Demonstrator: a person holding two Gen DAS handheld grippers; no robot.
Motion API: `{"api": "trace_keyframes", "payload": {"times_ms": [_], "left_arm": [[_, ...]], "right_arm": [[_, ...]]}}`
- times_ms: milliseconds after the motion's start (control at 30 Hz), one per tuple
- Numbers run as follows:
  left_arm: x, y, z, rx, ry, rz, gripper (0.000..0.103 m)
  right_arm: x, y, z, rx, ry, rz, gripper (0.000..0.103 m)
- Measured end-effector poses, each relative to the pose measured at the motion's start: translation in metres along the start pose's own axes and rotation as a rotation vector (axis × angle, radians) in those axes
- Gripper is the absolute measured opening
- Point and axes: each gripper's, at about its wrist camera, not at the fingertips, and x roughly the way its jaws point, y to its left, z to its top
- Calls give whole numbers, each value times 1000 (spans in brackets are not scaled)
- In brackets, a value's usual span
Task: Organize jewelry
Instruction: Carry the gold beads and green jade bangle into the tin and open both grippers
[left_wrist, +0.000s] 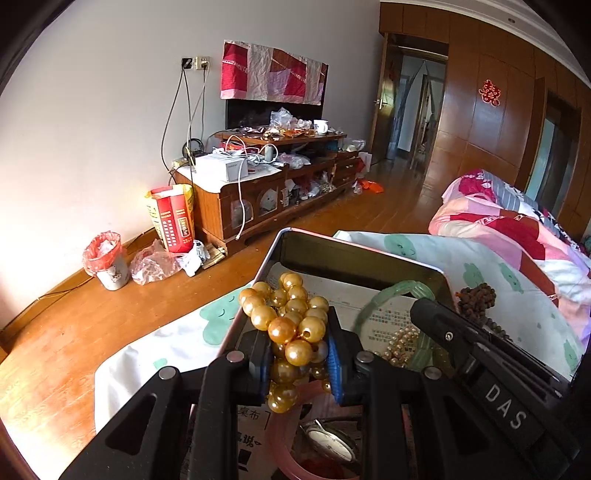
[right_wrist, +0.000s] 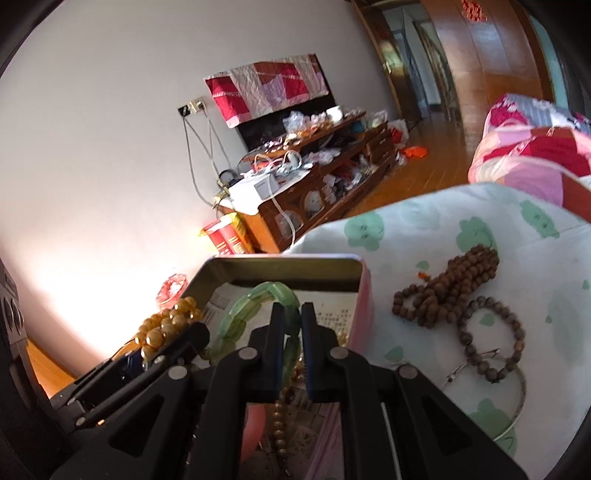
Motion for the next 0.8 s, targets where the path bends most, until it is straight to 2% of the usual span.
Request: {"api": "trace_keyframes", "payload": {"times_ms": [300,433,600,700,800], "left_arm": [[2,-1,1,5,-3,47,25],[1,-2,0,15,-13,64,31],[-7,-4,-1,25,-54,43,53],[-12,-8,-2,43,-79,57,59],[-17,-11,-3,56,-113,64,59]], "right_arm": [[-9,0,-3,13,-18,51,21],[-19,0,-3,12,-55,46,57],[-32,-6,-2,29,-94,23,59],[-39,-14,-2,50,-110,-4,59],[-43,-21,1,64,-122,-30,59]]}}
